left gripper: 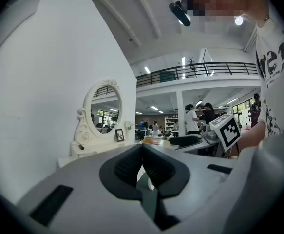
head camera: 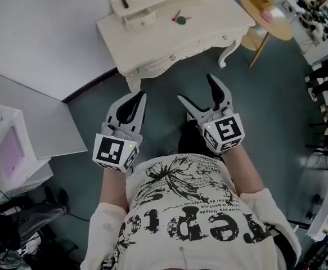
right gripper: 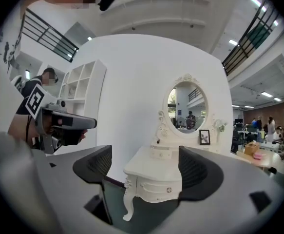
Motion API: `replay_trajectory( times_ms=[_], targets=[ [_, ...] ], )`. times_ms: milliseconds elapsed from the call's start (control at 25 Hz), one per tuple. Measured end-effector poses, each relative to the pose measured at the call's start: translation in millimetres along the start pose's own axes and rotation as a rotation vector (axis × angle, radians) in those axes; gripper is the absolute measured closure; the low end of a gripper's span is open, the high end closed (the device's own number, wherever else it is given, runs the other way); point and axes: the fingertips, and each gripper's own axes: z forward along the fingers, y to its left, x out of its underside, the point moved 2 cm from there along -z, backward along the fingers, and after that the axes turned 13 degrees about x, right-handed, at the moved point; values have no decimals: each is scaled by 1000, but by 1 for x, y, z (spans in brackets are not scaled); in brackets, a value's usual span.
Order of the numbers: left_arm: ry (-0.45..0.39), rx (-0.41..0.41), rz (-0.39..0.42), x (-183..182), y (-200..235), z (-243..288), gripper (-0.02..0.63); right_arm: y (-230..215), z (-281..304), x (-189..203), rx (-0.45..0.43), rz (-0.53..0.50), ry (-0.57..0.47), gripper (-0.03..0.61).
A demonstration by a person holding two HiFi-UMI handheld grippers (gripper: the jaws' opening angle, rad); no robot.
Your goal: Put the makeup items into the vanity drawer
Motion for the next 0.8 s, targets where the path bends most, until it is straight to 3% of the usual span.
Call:
replay_trajectory(
  times_ms=[560, 800],
  targets=[
    [-3, -266, -41, -27, 118, 226, 600, -196, 223, -2, -251, -37, 79, 169],
    [18, -339, -77, -13, 154, 280, 600, -234, 290, 23, -332, -67, 178, 181]
  ],
)
